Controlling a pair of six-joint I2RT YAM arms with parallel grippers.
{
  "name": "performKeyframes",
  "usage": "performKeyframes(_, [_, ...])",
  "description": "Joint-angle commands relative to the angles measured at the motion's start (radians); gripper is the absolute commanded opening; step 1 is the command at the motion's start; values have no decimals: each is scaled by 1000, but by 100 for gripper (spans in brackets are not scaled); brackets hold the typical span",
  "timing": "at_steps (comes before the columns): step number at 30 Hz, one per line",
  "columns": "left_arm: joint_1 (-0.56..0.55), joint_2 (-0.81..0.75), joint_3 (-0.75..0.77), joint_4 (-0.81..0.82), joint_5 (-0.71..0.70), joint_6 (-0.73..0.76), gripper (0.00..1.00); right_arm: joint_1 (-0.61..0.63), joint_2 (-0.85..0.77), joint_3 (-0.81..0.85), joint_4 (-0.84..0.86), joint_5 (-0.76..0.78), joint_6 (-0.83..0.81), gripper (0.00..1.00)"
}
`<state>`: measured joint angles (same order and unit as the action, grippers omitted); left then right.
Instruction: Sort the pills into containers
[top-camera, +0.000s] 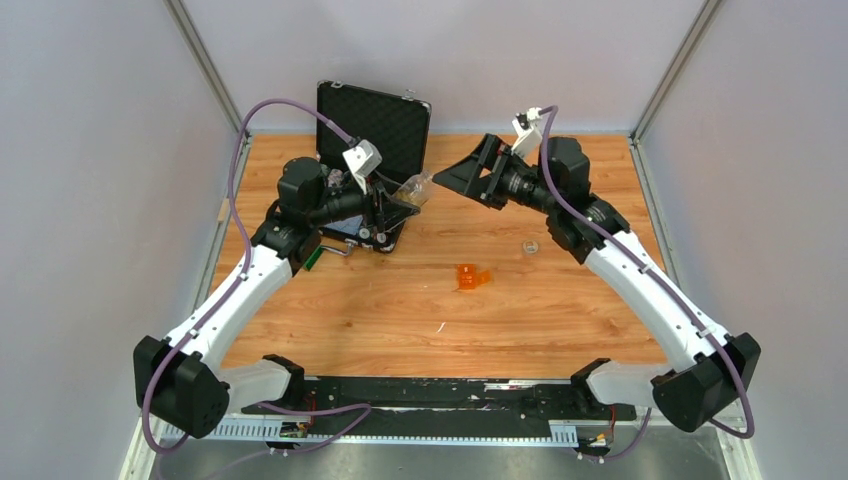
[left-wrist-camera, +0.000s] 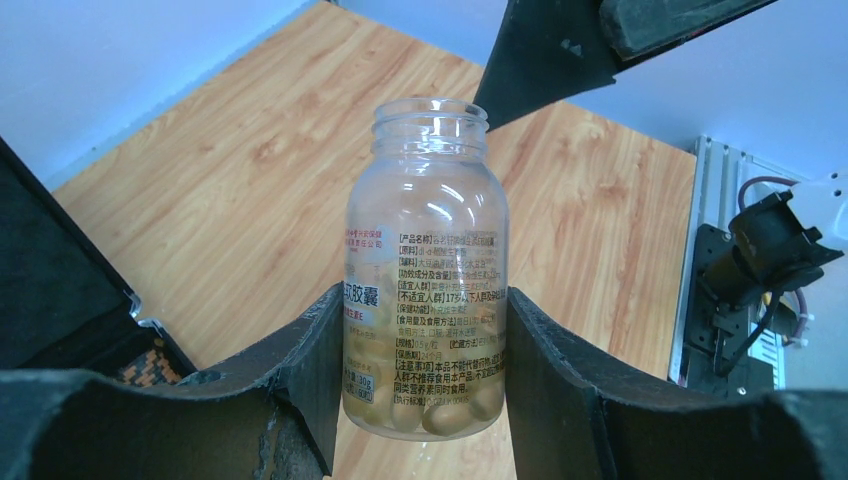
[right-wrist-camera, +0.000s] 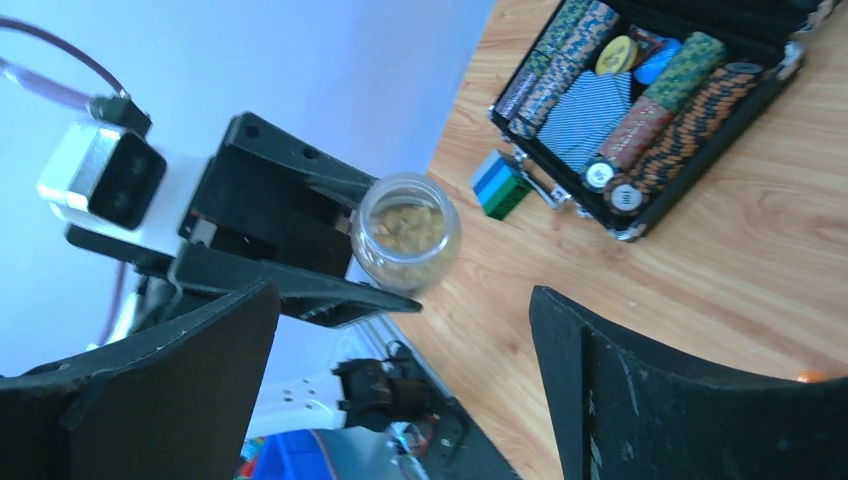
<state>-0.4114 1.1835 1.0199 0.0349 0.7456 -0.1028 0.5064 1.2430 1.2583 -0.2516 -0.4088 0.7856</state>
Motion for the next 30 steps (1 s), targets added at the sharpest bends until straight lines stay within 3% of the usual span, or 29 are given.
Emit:
performKeyframes(1, [-7,-1,25,114,-1,-41,0,35,58,91,-23,87,182,98])
performKeyframes(5, [-10,5,28,128,-3,-49,0,64,109,131,-20,63,189,98])
performKeyframes(18, [-18,18,5,182,0,-121,0,89,213,252,-61,-40,197,65])
performKeyframes(28, [-18,19,16,143,-13,-128,26,117,249,302,-96,-57,100,33])
performKeyframes(30, [-18,18,18,135,-15,-129,38,124,244,297,-96,-26,61,30])
